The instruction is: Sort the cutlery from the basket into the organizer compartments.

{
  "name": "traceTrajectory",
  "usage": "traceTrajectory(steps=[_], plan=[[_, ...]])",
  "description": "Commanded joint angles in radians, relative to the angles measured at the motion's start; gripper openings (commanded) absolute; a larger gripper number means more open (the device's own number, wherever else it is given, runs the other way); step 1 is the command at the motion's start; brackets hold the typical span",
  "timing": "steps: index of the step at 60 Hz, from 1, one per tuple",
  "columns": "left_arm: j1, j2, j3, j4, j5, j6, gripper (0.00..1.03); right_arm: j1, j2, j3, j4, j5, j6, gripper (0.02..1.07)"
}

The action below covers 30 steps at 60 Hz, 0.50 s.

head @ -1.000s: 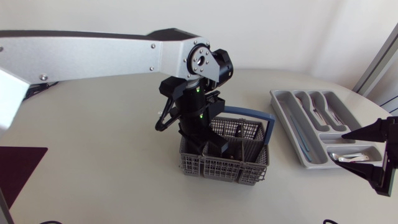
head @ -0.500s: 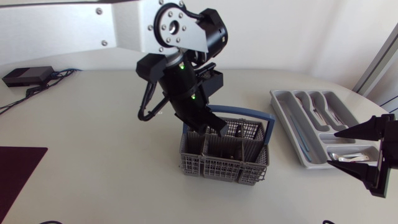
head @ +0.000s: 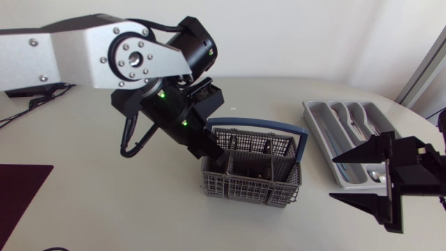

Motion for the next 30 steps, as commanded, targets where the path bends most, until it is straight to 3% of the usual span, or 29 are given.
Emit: traceTrajectory(steps=[1,5,14,30], plan=[[-0.002,-0.045,-0.074,0.03,0.0,0.038,0.14,0.094,-0.053,-0.067,0.057,0.031,0.121,0.97],[0.003,-0.068,-0.117,0.057,0.0,0.058,0.14,0.183,-0.093,-0.107,0.114,0.085,0.183,0.98],[0.006,-0.116,-0.189,0.099,0.016,0.098,0.14,0.313,-0.1,-0.137,0.118,0.137,0.214,0.98],[-0.069,-0.157,-0.287,0.149,0.022,0.143,0.14,0.312,-0.082,-0.156,0.166,0.18,0.234,0.98]])
